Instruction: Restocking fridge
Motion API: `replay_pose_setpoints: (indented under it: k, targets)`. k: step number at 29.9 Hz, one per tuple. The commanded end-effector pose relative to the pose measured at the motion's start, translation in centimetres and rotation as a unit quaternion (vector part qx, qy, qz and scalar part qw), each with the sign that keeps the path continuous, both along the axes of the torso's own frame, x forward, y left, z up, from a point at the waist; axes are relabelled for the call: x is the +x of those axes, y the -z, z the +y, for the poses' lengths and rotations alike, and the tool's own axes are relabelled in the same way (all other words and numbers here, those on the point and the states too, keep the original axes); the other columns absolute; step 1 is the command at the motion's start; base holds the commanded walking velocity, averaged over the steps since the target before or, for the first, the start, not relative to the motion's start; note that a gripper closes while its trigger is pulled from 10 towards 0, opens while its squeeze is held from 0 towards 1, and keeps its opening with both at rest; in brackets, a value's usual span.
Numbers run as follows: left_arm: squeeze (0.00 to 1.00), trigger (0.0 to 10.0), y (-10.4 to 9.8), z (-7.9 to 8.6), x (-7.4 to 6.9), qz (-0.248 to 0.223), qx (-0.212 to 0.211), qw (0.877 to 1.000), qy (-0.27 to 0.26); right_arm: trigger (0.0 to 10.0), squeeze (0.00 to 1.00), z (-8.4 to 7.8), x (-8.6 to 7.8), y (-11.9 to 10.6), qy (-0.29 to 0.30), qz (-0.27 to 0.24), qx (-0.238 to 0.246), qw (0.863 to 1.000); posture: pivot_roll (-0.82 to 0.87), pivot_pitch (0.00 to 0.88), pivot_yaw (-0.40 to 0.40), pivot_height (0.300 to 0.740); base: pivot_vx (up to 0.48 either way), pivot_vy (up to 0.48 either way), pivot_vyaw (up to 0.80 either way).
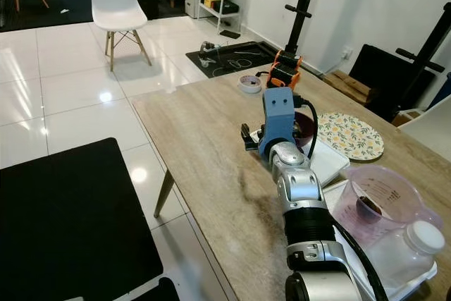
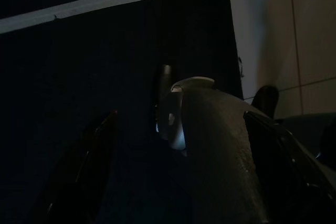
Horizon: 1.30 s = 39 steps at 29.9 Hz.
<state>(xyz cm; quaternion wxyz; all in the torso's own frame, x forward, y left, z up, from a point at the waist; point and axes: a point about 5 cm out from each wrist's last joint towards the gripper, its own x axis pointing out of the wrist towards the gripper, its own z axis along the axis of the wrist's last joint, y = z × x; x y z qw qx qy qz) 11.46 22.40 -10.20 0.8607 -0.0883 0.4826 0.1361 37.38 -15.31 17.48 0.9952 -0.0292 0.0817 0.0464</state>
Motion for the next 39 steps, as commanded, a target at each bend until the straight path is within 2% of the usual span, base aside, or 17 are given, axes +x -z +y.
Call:
replay_pose_setpoints:
  k: [1,8,10,11,13,15,17,18,21,22,25,27,31,35,36,37,39]
  targets:
    - [0.0,10.0,-0.2,1.3,-0.3,-0.001,0.017,1.0,-0.024,10.0,0.0,-1.0,-0.1,0.8,0.019,0.012,0.006,1.0,-0.05,0.0,-0.067,0.74,0.0,0.0,0.0]
    - [0.0,10.0,-2.0,6.6,-0.7,-0.04,0.093,0.982,-0.158,10.0,0.0,-1.9,0.2,-1.7,0.016,-0.068,0.051,0.996,-0.05,0.0,-0.061,0.74,0.0,0.0,0.0]
    - [0.0,10.0,-3.8,9.7,0.0,-0.096,0.124,0.963,-0.218,10.0,0.0,-2.5,0.3,-1.7,0.024,-0.067,0.046,0.996,-0.05,0.0,-0.06,0.74,0.0,0.0,0.0]
    - [0.0,10.0,-3.8,9.7,0.0,-0.096,0.124,0.963,-0.218,10.0,0.0,-2.5,0.3,-1.7,0.024,-0.067,0.046,0.996,-0.05,0.0,-0.06,0.74,0.0,0.0,0.0]
    - [0.0,10.0,-5.7,12.4,0.7,-0.151,0.148,0.942,-0.26,10.0,0.0,-3.2,0.4,-1.5,0.032,-0.058,0.034,0.997,-0.05,0.0,-0.06,0.74,0.0,0.0,0.0]
    - [0.0,10.0,-6.5,13.3,1.0,-0.168,0.156,0.935,-0.271,10.0,0.0,-3.4,0.4,-1.4,0.034,-0.055,0.029,0.997,-0.05,0.0,-0.06,0.74,0.0,0.0,0.0]
    - [0.0,10.0,-9.3,16.3,1.9,-0.223,0.194,0.909,-0.294,10.0,0.0,-3.8,0.4,-1.5,0.035,-0.051,0.016,0.998,-0.05,0.0,-0.06,0.74,0.0,0.0,0.0]
    - [0.0,10.0,-9.3,16.3,1.9,-0.223,0.194,0.909,-0.294,10.0,0.0,-3.8,0.4,-1.5,0.035,-0.051,0.016,0.998,-0.05,0.0,-0.06,0.74,0.0,0.0,0.0]
    - [0.0,10.0,-11.9,18.4,2.8,-0.271,0.224,0.885,-0.305,10.0,0.0,-4.1,0.5,-1.7,0.039,-0.047,0.006,0.998,-0.05,0.0,-0.06,0.74,0.0,0.0,0.0]
    - [0.0,10.0,-14.0,19.4,4.3,-0.333,0.216,0.87,-0.292,10.0,0.0,-4.6,0.5,-1.6,0.047,-0.034,-0.002,0.998,-0.04,0.0,-0.057,0.74,0.0,0.0,0.0]
    - [0.0,10.0,-15.5,19.4,6.1,-0.39,0.19,0.865,-0.253,10.0,0.0,-4.8,0.5,-1.6,0.047,-0.027,-0.005,0.999,-0.04,0.0,-0.062,0.74,0.0,0.0,0.0]
    - [0.0,10.0,-15.5,19.4,6.1,-0.39,0.19,0.865,-0.253,10.0,0.0,-4.8,0.5,-1.6,0.047,-0.027,-0.005,0.999,-0.04,0.0,-0.062,0.74,0.0,0.0,0.0]
    - [0.0,10.0,-20.0,17.3,11.3,-0.526,0.114,0.84,-0.072,10.0,0.0,-4.9,0.6,-2.0,0.035,-0.026,-0.006,0.999,-0.04,0.0,-0.068,0.74,0.0,0.0,0.0]
    - [0.0,10.0,-21.6,16.0,12.8,-0.567,0.08,0.82,-0.001,10.0,0.0,-4.9,0.7,-2.2,0.03,-0.03,-0.002,0.999,-0.04,0.0,-0.068,0.74,0.0,0.0,0.0]
    - [0.0,10.0,-24.1,13.9,14.3,-0.608,0.028,0.785,0.112,10.0,0.0,-4.7,0.7,-2.7,0.01,-0.043,0.023,0.999,-0.05,0.0,-0.066,0.74,0.0,0.0,0.0]
    - [0.0,10.0,-24.1,13.9,14.3,-0.608,0.028,0.785,0.112,10.0,0.0,-4.7,0.7,-2.7,0.01,-0.043,0.023,0.999,-0.05,0.0,-0.066,0.74,0.0,0.0,0.0]
    - [0.0,10.0,-25.6,12.3,14.9,-0.623,-0.011,0.758,0.191,10.0,0.0,-4.4,0.6,-3.1,-0.011,-0.051,0.047,0.998,-0.05,0.0,-0.064,0.74,0.0,0.0,0.0]
